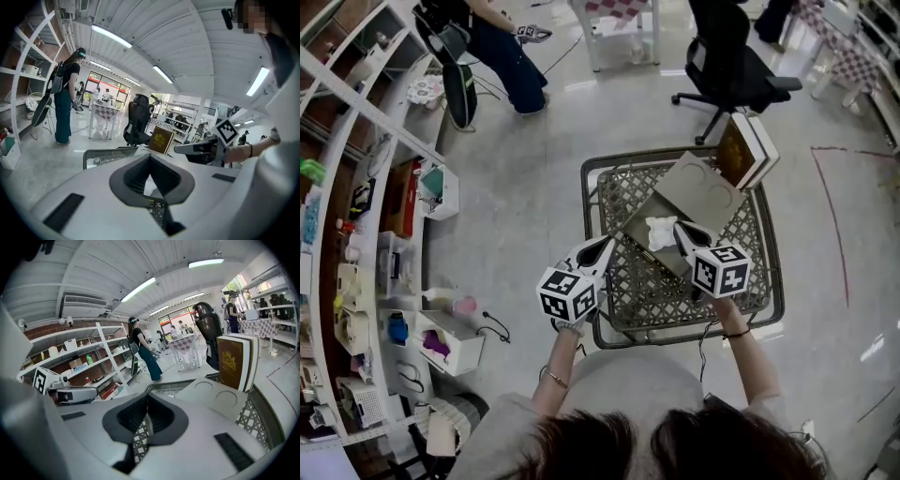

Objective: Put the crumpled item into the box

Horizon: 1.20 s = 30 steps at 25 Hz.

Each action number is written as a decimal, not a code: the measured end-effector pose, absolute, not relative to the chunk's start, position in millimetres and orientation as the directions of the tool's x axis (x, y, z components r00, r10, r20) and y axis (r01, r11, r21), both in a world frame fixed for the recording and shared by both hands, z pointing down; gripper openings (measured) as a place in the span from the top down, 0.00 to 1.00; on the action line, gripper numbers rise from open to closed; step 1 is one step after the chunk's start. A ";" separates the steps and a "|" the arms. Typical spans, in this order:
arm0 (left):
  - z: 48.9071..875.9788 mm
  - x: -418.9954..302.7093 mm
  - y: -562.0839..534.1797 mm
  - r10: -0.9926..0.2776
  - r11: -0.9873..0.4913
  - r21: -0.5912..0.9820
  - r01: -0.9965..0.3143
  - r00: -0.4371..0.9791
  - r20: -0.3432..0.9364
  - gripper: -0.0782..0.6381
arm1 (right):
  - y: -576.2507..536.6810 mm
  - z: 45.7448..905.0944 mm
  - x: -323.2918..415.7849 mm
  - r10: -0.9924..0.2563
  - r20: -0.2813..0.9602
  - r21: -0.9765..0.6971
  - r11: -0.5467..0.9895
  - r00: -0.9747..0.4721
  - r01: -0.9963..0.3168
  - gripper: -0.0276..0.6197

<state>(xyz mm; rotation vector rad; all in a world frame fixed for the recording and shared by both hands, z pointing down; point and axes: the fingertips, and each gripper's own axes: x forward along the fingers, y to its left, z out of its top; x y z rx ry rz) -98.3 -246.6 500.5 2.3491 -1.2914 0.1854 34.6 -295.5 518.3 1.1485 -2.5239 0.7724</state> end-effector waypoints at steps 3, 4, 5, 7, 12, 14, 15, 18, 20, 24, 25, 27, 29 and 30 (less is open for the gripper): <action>483.2 -101.6 -246.8 -0.782 -0.466 0.326 -0.823 0.555 0.284 0.87 | -292.7 497.1 36.1 -0.637 0.399 -0.364 0.550 -0.659 -0.752 0.92; 477.4 -102.9 -246.0 -0.786 -0.469 0.321 -0.823 0.555 0.274 0.87 | -291.5 489.6 36.4 -0.644 0.385 -0.364 0.552 -0.660 -0.751 0.92; 471.9 -104.3 -244.3 -0.789 -0.472 0.314 -0.824 0.553 0.266 0.87 | -289.8 482.2 36.8 -0.652 0.371 -0.361 0.555 -0.661 -0.749 0.92; 461.7 -106.9 -238.9 -0.798 -0.474 0.307 -0.826 0.550 0.248 0.87 | -285.1 468.0 38.3 -0.663 0.338 -0.364 0.562 -0.668 -0.743 0.92; 440.2 -109.5 -236.0 -0.811 -0.496 0.255 -0.830 0.548 0.207 0.87 | -282.3 433.6 45.7 -0.699 0.239 -0.390 0.567 -0.674 -0.726 0.92; 428.3 -112.2 -236.5 -0.822 -0.497 0.241 -0.834 0.542 0.178 0.87 | -281.3 419.8 48.8 -0.711 0.206 -0.380 0.575 -0.672 -0.724 0.92; 422.3 -113.9 -235.2 -0.826 -0.497 0.232 -0.836 0.538 0.168 0.87 | -279.4 413.2 50.1 -0.716 0.192 -0.371 0.580 -0.671 -0.725 0.92; 406.9 -118.1 -228.5 -0.840 -0.490 0.209 -0.846 0.522 0.146 0.87 | -272.2 392.7 55.2 -0.730 0.152 -0.353 0.589 -0.666 -0.726 0.92; 398.4 -119.6 -227.1 -0.848 -0.488 0.198 -0.850 0.515 0.126 0.87 | -270.5 379.5 58.8 -0.739 0.129 -0.331 0.596 -0.661 -0.732 0.92; 383.8 -124.2 -227.8 -0.857 -0.488 0.170 -0.856 0.507 0.092 0.87 | -270.0 358.7 63.6 -0.752 0.108 -0.269 0.608 -0.650 -0.747 0.92; 379.1 -126.3 -228.3 -0.860 -0.487 0.163 -0.858 0.503 0.082 0.87 | -270.4 353.7 65.0 -0.756 0.099 -0.255 0.609 -0.647 -0.751 0.92; 368.9 -130.4 -229.2 -0.866 -0.484 0.150 -0.862 0.497 0.060 0.87 | -271.0 344.3 68.0 -0.765 0.083 -0.231 0.609 -0.639 -0.759 0.92; 359.1 -135.0 -230.1 -0.872 -0.479 0.139 -0.867 0.488 0.038 0.87 | -271.0 337.1 70.8 -0.773 0.074 -0.205 0.607 -0.631 -0.768 0.92; 355.0 -137.4 -230.4 -0.876 -0.474 0.134 -0.870 0.481 0.027 0.87 | -271.1 334.6 72.2 -0.776 0.072 -0.191 0.606 -0.627 -0.772 0.92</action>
